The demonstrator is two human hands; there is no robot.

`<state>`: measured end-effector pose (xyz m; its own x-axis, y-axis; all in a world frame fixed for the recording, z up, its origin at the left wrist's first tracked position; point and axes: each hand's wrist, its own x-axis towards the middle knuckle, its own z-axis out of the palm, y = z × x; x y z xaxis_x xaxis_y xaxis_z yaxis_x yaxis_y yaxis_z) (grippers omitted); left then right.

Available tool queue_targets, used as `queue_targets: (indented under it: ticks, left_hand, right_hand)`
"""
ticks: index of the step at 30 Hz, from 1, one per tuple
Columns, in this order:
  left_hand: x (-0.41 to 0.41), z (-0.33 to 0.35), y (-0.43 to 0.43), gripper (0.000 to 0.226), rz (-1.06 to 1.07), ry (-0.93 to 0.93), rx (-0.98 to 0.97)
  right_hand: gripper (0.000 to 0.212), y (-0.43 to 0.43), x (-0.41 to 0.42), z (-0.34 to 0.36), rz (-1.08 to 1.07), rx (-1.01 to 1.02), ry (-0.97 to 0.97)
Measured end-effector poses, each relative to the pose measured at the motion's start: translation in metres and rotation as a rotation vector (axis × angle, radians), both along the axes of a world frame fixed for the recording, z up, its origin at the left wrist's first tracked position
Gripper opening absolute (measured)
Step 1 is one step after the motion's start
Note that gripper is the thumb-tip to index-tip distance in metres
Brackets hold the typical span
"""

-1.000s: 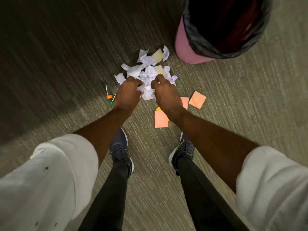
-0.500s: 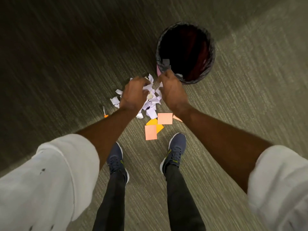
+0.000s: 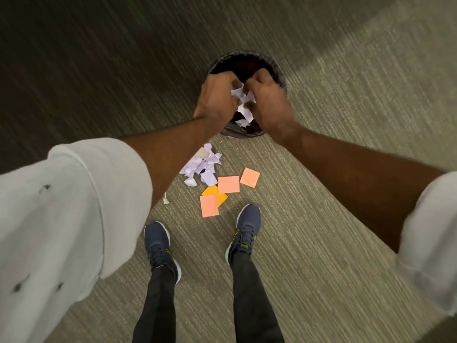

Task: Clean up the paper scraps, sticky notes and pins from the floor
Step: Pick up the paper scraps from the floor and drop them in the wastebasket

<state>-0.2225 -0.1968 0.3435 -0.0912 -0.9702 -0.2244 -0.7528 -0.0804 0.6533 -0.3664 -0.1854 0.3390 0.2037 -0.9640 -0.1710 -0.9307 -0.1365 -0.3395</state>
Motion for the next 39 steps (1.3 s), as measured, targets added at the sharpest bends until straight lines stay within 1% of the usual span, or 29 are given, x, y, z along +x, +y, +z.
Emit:
queue_targets:
  ticks: [7,12,22,24,27,29,32,35,39]
  left_hand:
    - [-0.028,0.004,-0.029,0.027,-0.024,-0.046,-0.047]
    - [-0.034,-0.004,-0.038,0.037,-0.031,-0.053,-0.009]
    - [-0.021,-0.015,-0.033,0.059,-0.073,-0.012,0.024]
    - [-0.012,-0.019,-0.025,0.055,-0.054,0.003,0.042]
    - [0.012,-0.027,-0.006,0.038,-0.053,-0.033,0.050]
    - [0.032,-0.035,0.011,0.028,-0.048,-0.037,0.073]
    - [0.066,-0.051,0.036,0.020,-0.029,-0.068,0.102]
    - [0.101,-0.082,0.063,0.024,-0.009,-0.134,0.157]
    - [0.135,-0.128,0.101,0.041,0.004,-0.161,0.257]
  right_hand:
    - [0.039,-0.021,-0.027,-0.003,-0.030,0.031,0.013]
    - [0.044,-0.026,-0.039,-0.007,-0.045,0.019,-0.037]
    - [0.045,-0.013,-0.033,-0.015,-0.050,0.039,0.008]
    - [0.047,-0.006,-0.026,-0.017,-0.042,0.040,0.023]
    - [0.050,0.009,-0.010,-0.023,-0.018,0.070,-0.016]
    - [0.049,0.024,0.005,-0.033,0.005,0.084,-0.038]
    - [0.045,0.050,0.029,-0.057,0.048,0.106,-0.037]
    - [0.051,0.076,0.054,-0.085,0.088,0.141,-0.052]
    - [0.052,0.111,0.079,-0.126,0.095,0.208,-0.077]
